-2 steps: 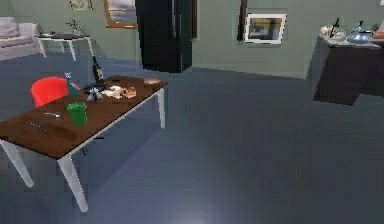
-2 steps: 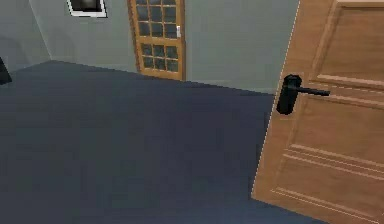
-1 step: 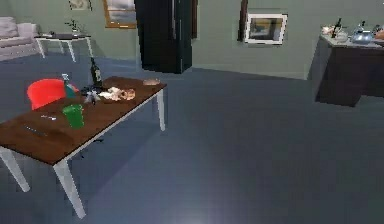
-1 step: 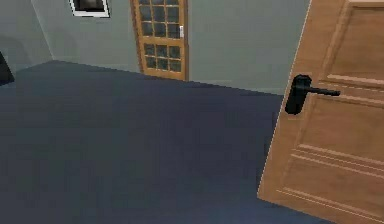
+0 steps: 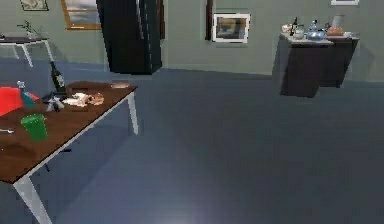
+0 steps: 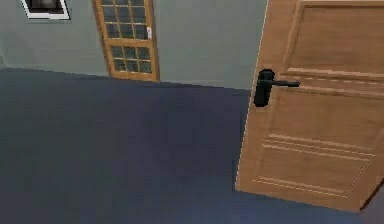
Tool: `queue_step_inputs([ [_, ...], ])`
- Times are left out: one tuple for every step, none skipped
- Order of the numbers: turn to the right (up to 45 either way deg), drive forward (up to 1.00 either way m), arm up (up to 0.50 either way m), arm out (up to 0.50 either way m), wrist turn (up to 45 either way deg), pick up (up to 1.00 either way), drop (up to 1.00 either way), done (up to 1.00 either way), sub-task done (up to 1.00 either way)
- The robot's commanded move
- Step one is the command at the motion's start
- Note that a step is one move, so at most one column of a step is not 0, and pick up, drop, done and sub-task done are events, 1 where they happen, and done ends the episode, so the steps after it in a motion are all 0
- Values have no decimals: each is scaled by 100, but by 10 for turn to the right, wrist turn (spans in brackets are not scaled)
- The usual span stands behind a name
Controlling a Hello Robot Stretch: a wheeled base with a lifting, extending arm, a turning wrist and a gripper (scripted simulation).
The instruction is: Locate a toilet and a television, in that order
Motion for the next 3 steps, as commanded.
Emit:
queue_step_inputs([
  [0,100,0,0,0,0,0,0,0],
  [0,100,0,0,0,0,0,0,0],
  [30,0,0,0,0,0,0,0,0],
])
